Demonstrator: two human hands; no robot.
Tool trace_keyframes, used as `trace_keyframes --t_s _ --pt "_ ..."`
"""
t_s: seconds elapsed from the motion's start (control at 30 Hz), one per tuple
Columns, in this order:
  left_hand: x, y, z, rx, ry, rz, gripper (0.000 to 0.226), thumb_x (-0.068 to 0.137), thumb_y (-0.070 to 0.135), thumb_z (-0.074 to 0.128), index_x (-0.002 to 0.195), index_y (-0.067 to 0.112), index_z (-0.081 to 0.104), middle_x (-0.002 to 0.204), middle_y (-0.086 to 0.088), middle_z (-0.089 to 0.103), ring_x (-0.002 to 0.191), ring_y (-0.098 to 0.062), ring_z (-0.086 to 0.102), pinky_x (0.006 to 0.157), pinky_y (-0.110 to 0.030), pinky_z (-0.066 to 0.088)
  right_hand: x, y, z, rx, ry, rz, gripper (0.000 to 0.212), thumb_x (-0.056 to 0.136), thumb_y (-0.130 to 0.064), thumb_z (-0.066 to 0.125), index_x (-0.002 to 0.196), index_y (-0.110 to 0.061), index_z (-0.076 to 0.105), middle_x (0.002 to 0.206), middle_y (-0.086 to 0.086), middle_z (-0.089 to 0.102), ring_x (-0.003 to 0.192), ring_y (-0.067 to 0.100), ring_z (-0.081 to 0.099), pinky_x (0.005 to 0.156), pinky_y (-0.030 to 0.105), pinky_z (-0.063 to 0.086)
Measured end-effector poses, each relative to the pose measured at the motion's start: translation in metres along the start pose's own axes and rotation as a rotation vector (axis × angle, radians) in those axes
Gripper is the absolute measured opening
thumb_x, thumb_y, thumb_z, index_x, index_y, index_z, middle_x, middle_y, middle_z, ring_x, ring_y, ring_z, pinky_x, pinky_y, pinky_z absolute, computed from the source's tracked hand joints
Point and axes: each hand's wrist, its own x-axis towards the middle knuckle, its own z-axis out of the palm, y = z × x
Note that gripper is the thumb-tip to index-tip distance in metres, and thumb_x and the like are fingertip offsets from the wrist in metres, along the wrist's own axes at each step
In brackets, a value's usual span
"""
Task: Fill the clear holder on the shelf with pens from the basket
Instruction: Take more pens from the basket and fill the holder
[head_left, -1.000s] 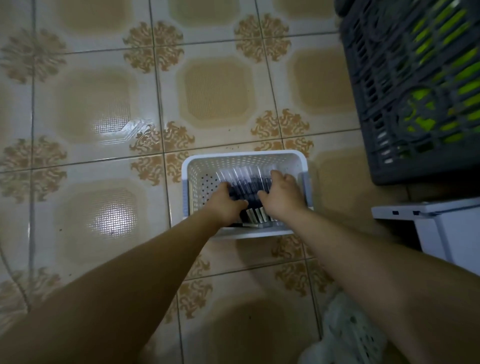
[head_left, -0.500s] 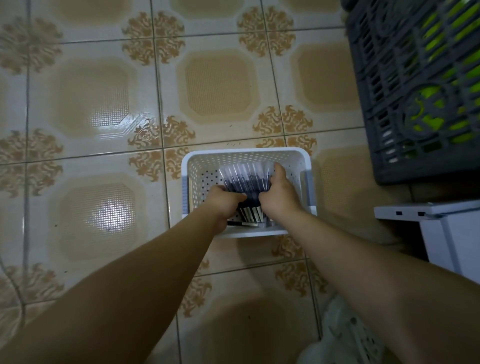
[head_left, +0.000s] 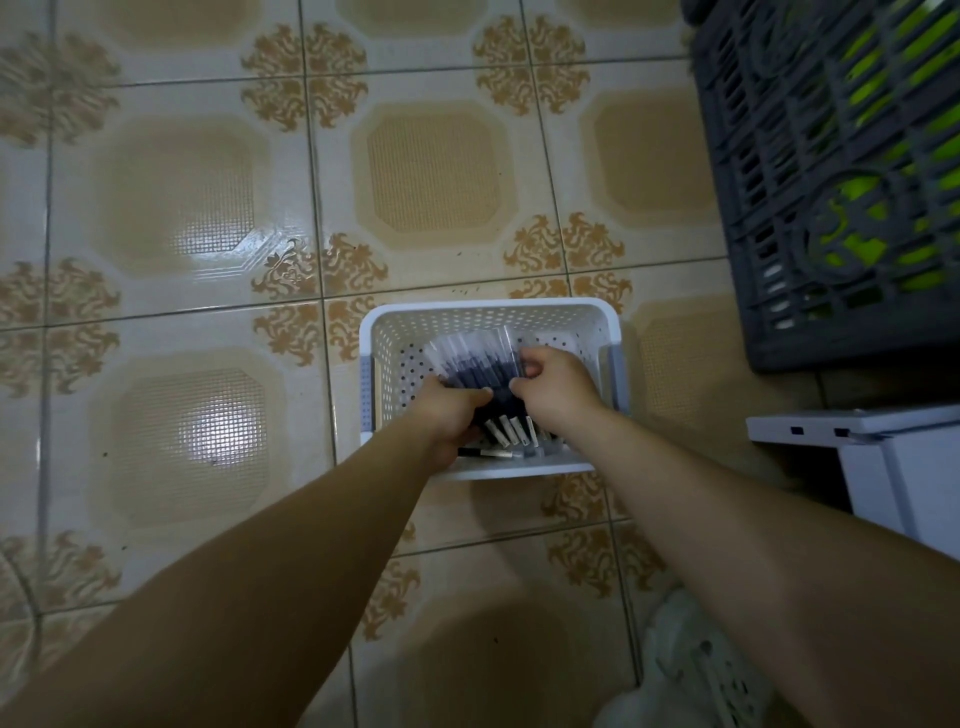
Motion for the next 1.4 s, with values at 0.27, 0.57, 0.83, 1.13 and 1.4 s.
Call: trace_keyframes --t_s 0.27,0.57,0.83,1.13,1.4 --pt "-0.003 -0.001 0.002 -0.027 -0.069 0.008 0.02 0.095 -0.001 0.051 0.111 0.004 0.061 0.092 -0.012 0.067 0.084 -0.027 0.06 0.07 -0.034 0.048 -0.003 0.005 0.003 0.042 -0.033 0.003 0.033 0.093 -0.009 0.057 0.126 -0.012 0.059 0.119 0.006 0.064 0.105 0.02 0.059 0.092 0.032 0.048" --pt "-0.011 0.008 0.004 -0.091 -0.171 0.105 0.023 0.091 -0.002 0.055 0.11 0.01 0.061 0.094 -0.004 0.069 0.079 -0.012 0.067 0.055 -0.019 0.052 -0.008 0.001 0.0 0.146 -0.013 -0.034 0.029 0.097 -0.008 0.047 0.12 -0.013 0.062 0.111 0.004 0.064 0.103 0.021 0.06 0.088 0.031 0.049" --pt "-0.011 0.005 0.002 -0.095 -0.113 0.136 0.023 0.096 0.001 0.05 0.113 0.012 0.059 0.093 -0.001 0.069 0.079 -0.011 0.066 0.059 -0.02 0.05 -0.013 0.002 -0.002 0.171 -0.056 -0.036 0.034 0.095 -0.006 0.051 0.128 -0.012 0.059 0.118 0.002 0.063 0.109 0.018 0.058 0.095 0.03 0.046" --pt "-0.015 0.01 0.007 -0.121 -0.154 0.172 0.021 0.096 0.004 0.049 0.098 0.016 0.065 0.094 -0.006 0.071 0.085 -0.017 0.068 0.07 -0.026 0.053 -0.017 -0.007 -0.005 0.282 0.013 -0.025 0.025 0.098 -0.019 0.048 0.108 -0.012 0.07 0.1 0.007 0.07 0.098 0.024 0.064 0.095 0.043 0.051" --pt "-0.017 0.01 0.005 -0.124 -0.221 0.205 0.034 0.086 -0.014 0.046 0.105 0.008 0.064 0.102 -0.015 0.069 0.096 -0.029 0.066 0.082 -0.036 0.054 -0.017 -0.009 -0.003 0.279 0.029 -0.052 0.018 0.094 -0.016 0.055 0.1 -0.013 0.071 0.095 0.006 0.072 0.091 0.023 0.067 0.088 0.046 0.055"
